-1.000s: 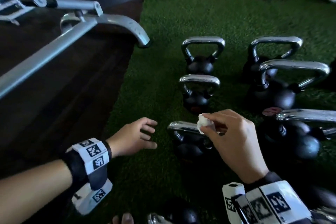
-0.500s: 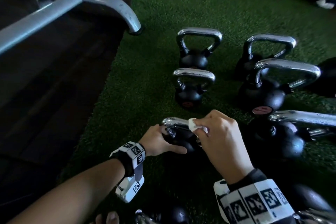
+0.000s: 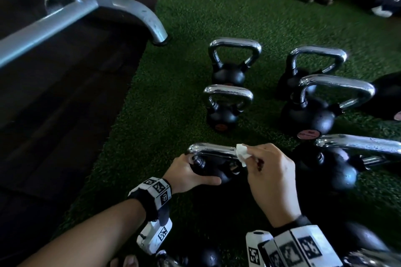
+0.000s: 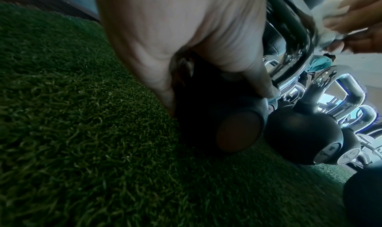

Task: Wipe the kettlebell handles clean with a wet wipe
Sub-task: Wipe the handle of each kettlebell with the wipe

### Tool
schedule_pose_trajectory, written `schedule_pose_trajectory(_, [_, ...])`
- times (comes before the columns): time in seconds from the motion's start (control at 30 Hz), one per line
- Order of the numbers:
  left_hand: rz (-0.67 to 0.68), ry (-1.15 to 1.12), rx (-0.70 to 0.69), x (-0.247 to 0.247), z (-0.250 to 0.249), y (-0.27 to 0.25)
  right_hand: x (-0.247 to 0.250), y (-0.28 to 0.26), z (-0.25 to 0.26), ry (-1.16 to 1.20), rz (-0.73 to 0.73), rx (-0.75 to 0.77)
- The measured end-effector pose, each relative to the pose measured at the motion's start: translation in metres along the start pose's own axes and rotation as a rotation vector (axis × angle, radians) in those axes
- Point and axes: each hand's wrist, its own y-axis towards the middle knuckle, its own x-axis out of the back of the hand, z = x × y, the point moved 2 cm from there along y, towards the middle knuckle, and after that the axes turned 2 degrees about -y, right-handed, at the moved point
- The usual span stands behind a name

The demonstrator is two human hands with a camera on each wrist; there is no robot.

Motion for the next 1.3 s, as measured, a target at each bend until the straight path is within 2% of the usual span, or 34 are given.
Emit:
schedule_pose_trajectory(0.1, [-0.001, -0.013, -0.009, -0.002, 0.002, 0.000, -0.001, -0.004, -0.011, 0.040, 0.012, -0.087])
schedule_pose_trajectory(0.23, [0.008, -0.036, -0.021, -0.003, 0.001, 0.000, -0.012, -0.013, -0.042, 0.201, 0.127, -0.407])
schedule_pose_trajectory(0.33, [0.017, -0.043, -0.023, -0.004, 0.002, 0.003, -0.018, -0.018, -0.045, 0.266, 0.076, -0.448])
schedule_pose_trajectory(0.4, [0.027, -0.036, -0.017, -0.004, 0.005, 0.005, -0.025, -0.021, -0.049, 0.411, 0.067, -0.530])
schedule_pose_trajectory(0.5, [0.013, -0.036, 0.013, -0.002, 0.004, 0.006, -0.040, -0.026, -0.052, 0.620, 0.123, -0.685])
schedule_pose_trajectory(0.6, [-0.006, 0.016, 0.079, 0.003, 0.002, 0.005, -0.046, -0.028, -0.053, 0.707, 0.196, -0.717])
schedule_pose_trajectory(0.67, [0.087, 0.009, 0.100, 0.006, 0.002, 0.004, -0.042, -0.027, -0.057, 0.689, 0.208, -0.706])
schedule_pose_trajectory(0.73, [0.170, 0.041, 0.106, 0.014, 0.000, 0.004, -0.031, -0.027, -0.058, 0.631, 0.134, -0.651])
schedule_pose_trajectory(0.8, [0.151, 0.026, 0.103, 0.031, -0.006, 0.001, -0.015, -0.024, -0.047, 0.544, 0.021, -0.510])
schedule_pose_trajectory(0.83, [0.085, -0.030, 0.130, 0.043, -0.011, -0.003, -0.006, -0.021, -0.038, 0.524, -0.014, -0.431])
schedule_pose_trajectory(0.9, [-0.167, -0.134, 0.128, 0.068, -0.023, -0.011, 0.007, -0.015, -0.017, 0.587, -0.027, -0.316])
schedule_pose_trajectory(0.97, [-0.363, -0.244, 0.020, 0.085, -0.047, -0.025, 0.011, -0.008, 0.002, 0.665, 0.024, -0.243])
schedule_pose_trajectory(1.0, [-0.380, -0.293, -0.038, 0.089, -0.061, -0.031, 0.011, -0.004, 0.011, 0.674, 0.056, -0.207])
schedule_pose_trajectory(1.07, [-0.295, -0.390, -0.091, 0.085, -0.095, -0.046, 0.009, 0.004, 0.024, 0.659, 0.105, -0.129])
schedule_pose_trajectory(1.2, [-0.023, -0.608, 0.015, 0.064, -0.132, -0.062, 0.009, 0.017, 0.046, 0.601, 0.196, 0.021])
schedule_pose_trajectory(1.3, [0.012, -0.630, 0.017, 0.057, -0.131, -0.064, 0.008, 0.024, 0.052, 0.537, 0.153, 0.039])
